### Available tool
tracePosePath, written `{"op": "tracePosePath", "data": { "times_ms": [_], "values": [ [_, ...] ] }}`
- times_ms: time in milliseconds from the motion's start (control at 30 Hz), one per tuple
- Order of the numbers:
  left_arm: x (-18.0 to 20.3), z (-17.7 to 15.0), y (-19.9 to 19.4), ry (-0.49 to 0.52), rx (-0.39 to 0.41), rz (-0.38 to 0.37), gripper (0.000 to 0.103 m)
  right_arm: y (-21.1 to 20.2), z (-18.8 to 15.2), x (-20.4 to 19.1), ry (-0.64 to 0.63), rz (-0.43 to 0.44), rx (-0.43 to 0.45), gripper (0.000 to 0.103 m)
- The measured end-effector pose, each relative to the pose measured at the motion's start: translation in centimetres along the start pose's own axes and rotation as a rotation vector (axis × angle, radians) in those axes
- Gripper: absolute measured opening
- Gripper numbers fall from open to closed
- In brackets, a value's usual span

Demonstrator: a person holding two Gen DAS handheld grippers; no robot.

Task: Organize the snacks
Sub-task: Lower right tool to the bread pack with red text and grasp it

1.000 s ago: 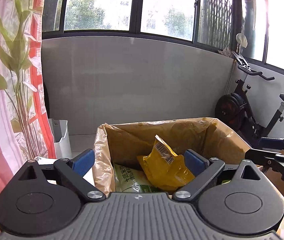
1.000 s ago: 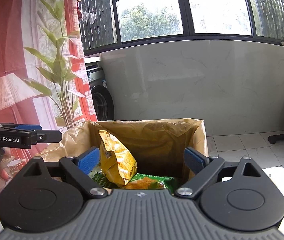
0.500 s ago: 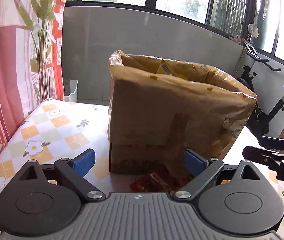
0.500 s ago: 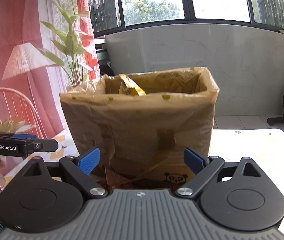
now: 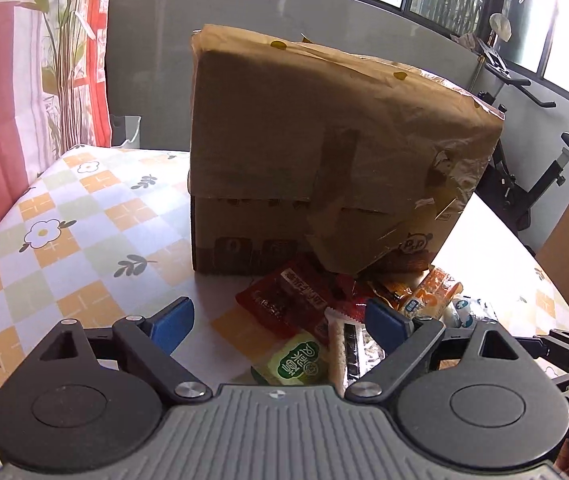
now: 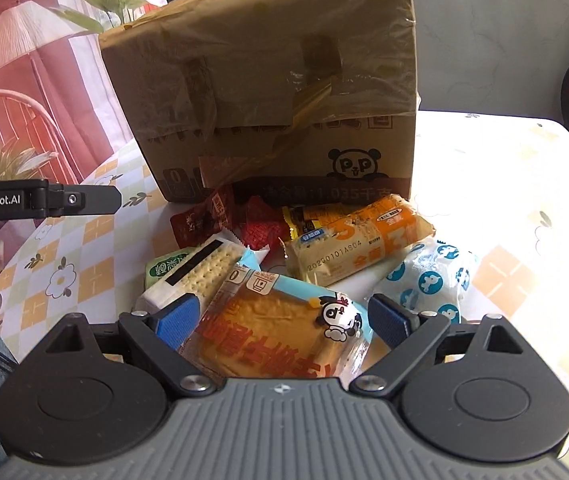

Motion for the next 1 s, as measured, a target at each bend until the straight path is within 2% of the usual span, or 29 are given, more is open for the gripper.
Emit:
{"op": "tracePosePath", "data": {
  "times_ms": [100,433,633,833,1000],
  "values": [
    [0.0,-0.3,0.0,0.001,-0.003,0.01,0.094,-0.2,0.3,-0.5,-0.025,-0.003,-0.002,0.093],
    [-0.1,-0.6,0.6,-0.017,-0.024,0.014,0.094,-0.1,-1.4,-1.6,-0.1,-0.008,-0.098,0.093],
    [0.0,-0.8,0.9,-0.025,-0.034,-0.004,0.094,1.2,-1.9,-2.0,-0.168,-0.056,-0.13,0.093],
    [0.0,-0.8,1.1,-0.028,-0.043,-0.007,0.094,3.0,-1.5,-2.2,-0.234,-0.041,-0.152,0.094],
    [0.1,-0.8,1.3,-0.032,-0.055,-0.009,0.094,3.9,-1.0,-1.8,-0.236,-0.026,-0.166,0.098]
  ]
}}
Point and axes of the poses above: each gripper's, at about its wrist camera, not at the fingertips, and y roughly the way its jaws point, x to its right, z to its top, the point moved 1 cm from there along y, roughly the way its jaws point, and after that the axes turned 8 degrees about z, right-handed, at the moved point
